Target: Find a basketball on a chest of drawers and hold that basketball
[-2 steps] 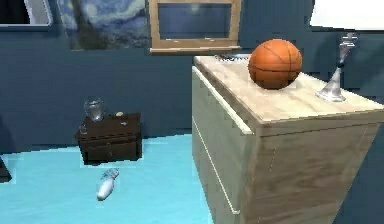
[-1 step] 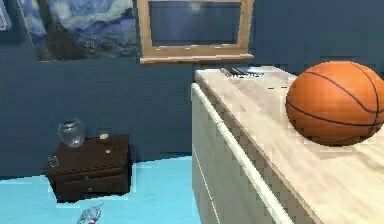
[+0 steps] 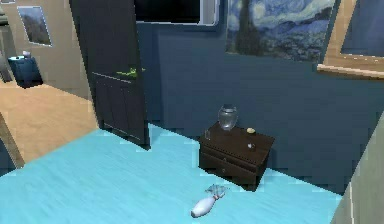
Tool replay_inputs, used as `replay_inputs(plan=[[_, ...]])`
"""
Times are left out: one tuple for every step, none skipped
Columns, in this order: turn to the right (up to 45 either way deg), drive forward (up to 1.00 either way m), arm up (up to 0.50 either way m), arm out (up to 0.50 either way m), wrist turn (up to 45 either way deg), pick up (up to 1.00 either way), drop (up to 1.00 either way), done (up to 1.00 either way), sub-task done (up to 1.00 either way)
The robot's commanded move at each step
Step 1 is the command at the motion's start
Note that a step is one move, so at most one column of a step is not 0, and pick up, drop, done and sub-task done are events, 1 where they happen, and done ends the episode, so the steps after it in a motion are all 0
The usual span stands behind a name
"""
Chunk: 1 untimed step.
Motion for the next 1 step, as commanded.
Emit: replay_inputs(plan=[[-9.0, 0.00, 0.00, 0.00, 0.0, 0.00, 0.00, 0.00, 0.00]])
